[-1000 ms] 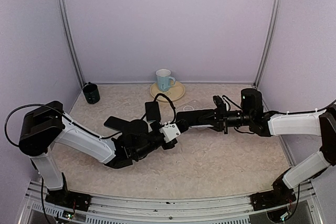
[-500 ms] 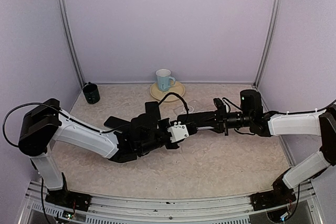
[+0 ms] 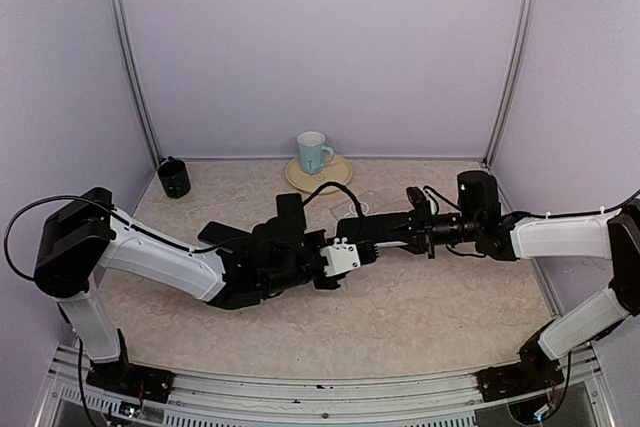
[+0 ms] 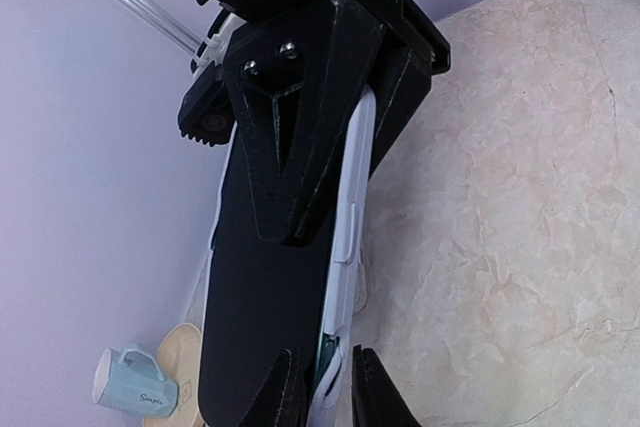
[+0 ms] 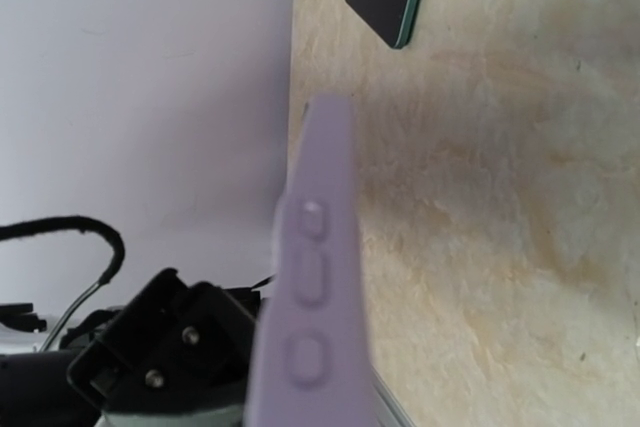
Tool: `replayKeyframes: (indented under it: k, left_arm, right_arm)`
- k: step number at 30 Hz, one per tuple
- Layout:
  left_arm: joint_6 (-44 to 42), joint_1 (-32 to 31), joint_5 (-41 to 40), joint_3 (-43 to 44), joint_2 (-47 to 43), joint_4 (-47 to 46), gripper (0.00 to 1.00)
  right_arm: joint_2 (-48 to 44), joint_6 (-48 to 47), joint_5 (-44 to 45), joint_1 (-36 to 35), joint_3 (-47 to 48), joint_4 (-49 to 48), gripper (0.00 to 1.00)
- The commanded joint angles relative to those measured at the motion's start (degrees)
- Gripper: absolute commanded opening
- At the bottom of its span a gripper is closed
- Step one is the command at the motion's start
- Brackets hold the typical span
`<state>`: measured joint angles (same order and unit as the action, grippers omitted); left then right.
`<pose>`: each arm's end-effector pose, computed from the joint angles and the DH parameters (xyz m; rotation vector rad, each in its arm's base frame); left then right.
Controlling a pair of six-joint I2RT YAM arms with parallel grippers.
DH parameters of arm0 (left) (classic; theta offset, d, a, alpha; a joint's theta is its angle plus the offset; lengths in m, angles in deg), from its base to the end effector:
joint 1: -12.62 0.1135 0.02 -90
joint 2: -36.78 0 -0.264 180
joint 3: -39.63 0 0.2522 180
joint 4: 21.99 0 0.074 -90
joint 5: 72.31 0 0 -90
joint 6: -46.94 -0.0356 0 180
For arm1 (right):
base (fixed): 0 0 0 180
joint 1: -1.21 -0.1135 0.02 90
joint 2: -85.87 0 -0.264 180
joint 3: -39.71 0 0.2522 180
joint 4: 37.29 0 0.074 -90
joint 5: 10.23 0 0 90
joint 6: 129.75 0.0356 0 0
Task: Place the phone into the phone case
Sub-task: Adjust the phone with the phone case.
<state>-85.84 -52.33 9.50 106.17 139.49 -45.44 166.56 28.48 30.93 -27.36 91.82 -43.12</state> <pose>0.1690 -0.3496 0.1981 1.3853 1.1383 -0.1494 0.2407 0.1616 0.2157 0.1253 2.3693 1.8142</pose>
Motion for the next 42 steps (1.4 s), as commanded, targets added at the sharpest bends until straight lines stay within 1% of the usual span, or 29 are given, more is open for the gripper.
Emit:
replayKeyframes:
  k: [1,5,9,15,17,21,24,27,30,34,39,40,42]
  left_arm:
    - [-1.3,0.2,-1.9,1.6,0.8,0.5,0.17]
    - [-2.2,0.2,-2.2,1.4,0.9,0.9,0.15]
    - [-3.1,0.1,-2.1,1.7,1.0,1.7,0.16]
    - [-5.0,-0.4,-4.7,2.6,2.2,1.7,0.15]
    - [-6.1,-0.7,-6.0,3.0,2.9,1.5,0.12]
    - [-7.7,-1.1,-7.3,3.8,4.4,1.2,0.01]
    - [-9.2,-1.3,-8.3,3.6,4.7,0.2,0.0]
    - [-10.7,-1.6,-9.3,2.5,4.9,-2.3,0.0]
    - [-10.4,-1.7,-9.5,0.5,4.3,-6.6,0.0]
    - [-6.2,-1.4,-10.3,-2.9,3.0,-15.9,0.0]
    - [-1.3,-1.2,-15.5,-5.4,3.4,-27.0,0.0]
    - [-0.3,-1.1,-15.9,-5.9,3.5,-28.7,0.0]
    - [1.2,-0.9,-15.2,-6.0,3.4,-28.9,0.0]
  right_arm:
    - [-1.3,-1.0,-1.3,0.4,0.4,-3.3,0.04]
    - [-1.5,-1.0,-1.3,0.4,0.3,-3.4,0.04]
    - [-1.4,-0.8,-1.5,0.4,0.5,-3.6,0.04]
    - [-1.5,-0.4,-1.9,0.2,0.8,-3.9,0.04]
    - [-1.4,0.2,-2.3,0.2,0.9,-4.5,0.04]
    - [-1.4,0.5,-2.9,0.1,1.3,-4.6,0.04]
    - [-1.5,0.8,-3.2,0.1,1.5,-4.8,0.04]
    - [-1.4,1.1,-3.5,0.1,1.5,-5.2,0.04]
    - [-1.2,1.2,-3.6,0.1,1.8,-5.1,0.04]
    - [-1.0,1.6,-3.4,0.2,1.6,-5.3,0.04]
    - [-1.2,2.6,-3.3,0.3,1.3,-6.3,0.04]
    - [-1.3,2.6,-3.3,0.3,1.2,-6.2,0.04]
    - [-1.6,2.5,-3.1,0.3,1.1,-6.1,0.04]
